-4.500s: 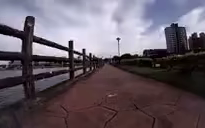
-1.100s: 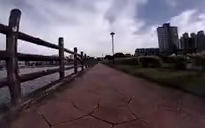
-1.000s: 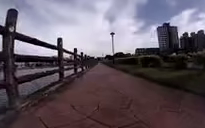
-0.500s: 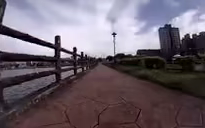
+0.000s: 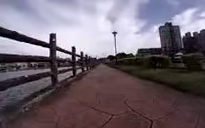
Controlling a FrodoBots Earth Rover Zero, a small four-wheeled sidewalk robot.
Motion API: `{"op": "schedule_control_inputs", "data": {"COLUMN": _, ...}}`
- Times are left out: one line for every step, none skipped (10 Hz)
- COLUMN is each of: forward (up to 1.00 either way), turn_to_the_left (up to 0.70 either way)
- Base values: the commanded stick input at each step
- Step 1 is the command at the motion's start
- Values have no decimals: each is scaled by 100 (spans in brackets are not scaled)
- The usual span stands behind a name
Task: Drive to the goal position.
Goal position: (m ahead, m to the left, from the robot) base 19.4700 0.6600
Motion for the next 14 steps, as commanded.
{"op": "schedule_control_inputs", "data": {"forward": 70, "turn_to_the_left": 11}}
{"op": "schedule_control_inputs", "data": {"forward": 70, "turn_to_the_left": 11}}
{"op": "schedule_control_inputs", "data": {"forward": 70, "turn_to_the_left": 11}}
{"op": "schedule_control_inputs", "data": {"forward": 70, "turn_to_the_left": 11}}
{"op": "schedule_control_inputs", "data": {"forward": 70, "turn_to_the_left": 11}}
{"op": "schedule_control_inputs", "data": {"forward": 70, "turn_to_the_left": 11}}
{"op": "schedule_control_inputs", "data": {"forward": 70, "turn_to_the_left": 11}}
{"op": "schedule_control_inputs", "data": {"forward": 70, "turn_to_the_left": 11}}
{"op": "schedule_control_inputs", "data": {"forward": 70, "turn_to_the_left": 11}}
{"op": "schedule_control_inputs", "data": {"forward": 70, "turn_to_the_left": 11}}
{"op": "schedule_control_inputs", "data": {"forward": 70, "turn_to_the_left": 11}}
{"op": "schedule_control_inputs", "data": {"forward": 70, "turn_to_the_left": 11}}
{"op": "schedule_control_inputs", "data": {"forward": 70, "turn_to_the_left": -15}}
{"op": "schedule_control_inputs", "data": {"forward": 70, "turn_to_the_left": -24}}
